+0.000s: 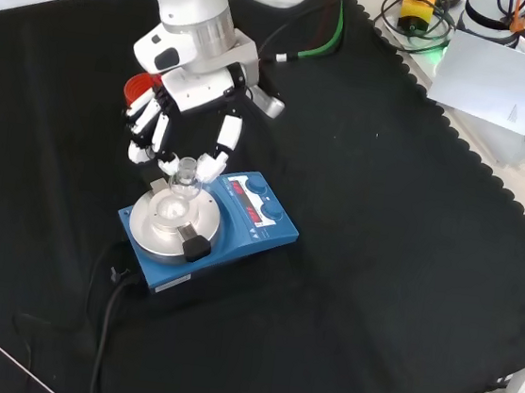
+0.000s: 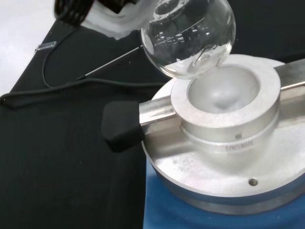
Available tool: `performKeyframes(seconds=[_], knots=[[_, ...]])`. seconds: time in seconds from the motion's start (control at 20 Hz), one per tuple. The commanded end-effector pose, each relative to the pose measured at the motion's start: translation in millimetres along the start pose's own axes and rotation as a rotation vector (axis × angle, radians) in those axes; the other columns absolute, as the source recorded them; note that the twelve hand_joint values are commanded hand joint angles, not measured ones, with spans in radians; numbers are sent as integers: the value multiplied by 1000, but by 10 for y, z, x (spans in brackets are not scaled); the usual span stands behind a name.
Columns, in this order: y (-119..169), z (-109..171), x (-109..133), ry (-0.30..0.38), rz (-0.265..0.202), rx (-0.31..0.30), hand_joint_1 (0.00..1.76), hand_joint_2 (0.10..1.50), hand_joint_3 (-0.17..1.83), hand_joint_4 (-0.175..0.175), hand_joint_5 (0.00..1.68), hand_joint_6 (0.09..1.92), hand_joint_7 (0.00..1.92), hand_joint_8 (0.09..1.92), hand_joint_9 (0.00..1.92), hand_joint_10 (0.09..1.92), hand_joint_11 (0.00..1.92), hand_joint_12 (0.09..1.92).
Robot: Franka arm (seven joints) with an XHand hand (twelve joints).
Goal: Place the round-bottom flask on the heater.
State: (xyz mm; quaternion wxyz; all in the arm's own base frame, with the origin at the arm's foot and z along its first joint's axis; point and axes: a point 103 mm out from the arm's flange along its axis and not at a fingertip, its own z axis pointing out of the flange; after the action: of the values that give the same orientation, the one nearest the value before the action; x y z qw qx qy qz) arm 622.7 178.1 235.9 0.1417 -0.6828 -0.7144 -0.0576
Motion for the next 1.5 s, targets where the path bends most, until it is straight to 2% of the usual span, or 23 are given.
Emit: performKeyframes(seconds=[0.05,0.75,1.15,1.25,1.5], knots=[[48,123,39,-4,5,15,1095,788,493,175,1160,803,486,637,696,590,344,1282],[148,230,-35,3,29,15,1095,787,494,175,1160,803,486,637,697,589,346,1281],[237,264,-247,30,54,23,1095,787,494,175,1161,802,487,638,697,589,347,1280],[228,295,-186,13,55,18,1095,787,494,175,1161,802,487,638,697,589,347,1280],[238,315,-197,29,61,27,1095,786,494,175,1161,801,487,638,697,589,347,1279]])
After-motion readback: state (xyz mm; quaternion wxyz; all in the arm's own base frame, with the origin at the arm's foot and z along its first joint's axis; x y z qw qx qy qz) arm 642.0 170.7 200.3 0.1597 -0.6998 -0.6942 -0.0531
